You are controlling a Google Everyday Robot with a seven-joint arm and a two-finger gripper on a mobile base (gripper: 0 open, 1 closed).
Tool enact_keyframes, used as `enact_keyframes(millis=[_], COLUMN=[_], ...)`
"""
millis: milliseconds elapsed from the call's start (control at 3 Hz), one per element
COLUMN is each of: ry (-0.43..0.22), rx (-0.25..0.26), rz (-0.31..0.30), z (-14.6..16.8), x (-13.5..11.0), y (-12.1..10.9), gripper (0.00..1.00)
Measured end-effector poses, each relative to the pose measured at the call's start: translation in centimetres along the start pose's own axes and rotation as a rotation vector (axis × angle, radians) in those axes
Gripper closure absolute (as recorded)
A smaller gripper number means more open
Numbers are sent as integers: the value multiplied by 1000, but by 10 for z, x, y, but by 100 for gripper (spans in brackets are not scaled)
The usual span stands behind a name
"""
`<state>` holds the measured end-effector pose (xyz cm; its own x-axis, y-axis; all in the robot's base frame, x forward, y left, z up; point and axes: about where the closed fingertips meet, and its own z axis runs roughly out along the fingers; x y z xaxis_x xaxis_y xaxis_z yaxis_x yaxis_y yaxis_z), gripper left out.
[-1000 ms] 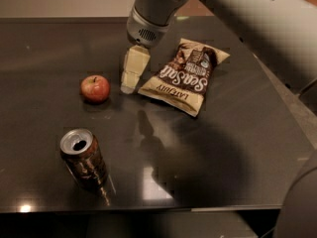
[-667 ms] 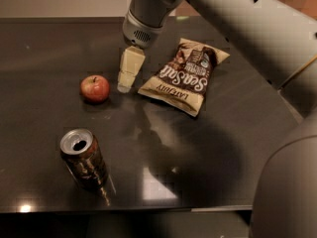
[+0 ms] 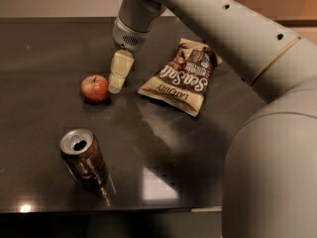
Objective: Pick apple
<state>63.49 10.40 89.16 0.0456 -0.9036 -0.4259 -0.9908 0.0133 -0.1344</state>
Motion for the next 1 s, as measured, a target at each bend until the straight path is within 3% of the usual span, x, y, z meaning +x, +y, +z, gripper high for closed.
enact_keyframes(millis=[1000], ry=[-19], rx=[-74], rz=[-38], z=[48], x=[-24], y=[10], gripper=[0])
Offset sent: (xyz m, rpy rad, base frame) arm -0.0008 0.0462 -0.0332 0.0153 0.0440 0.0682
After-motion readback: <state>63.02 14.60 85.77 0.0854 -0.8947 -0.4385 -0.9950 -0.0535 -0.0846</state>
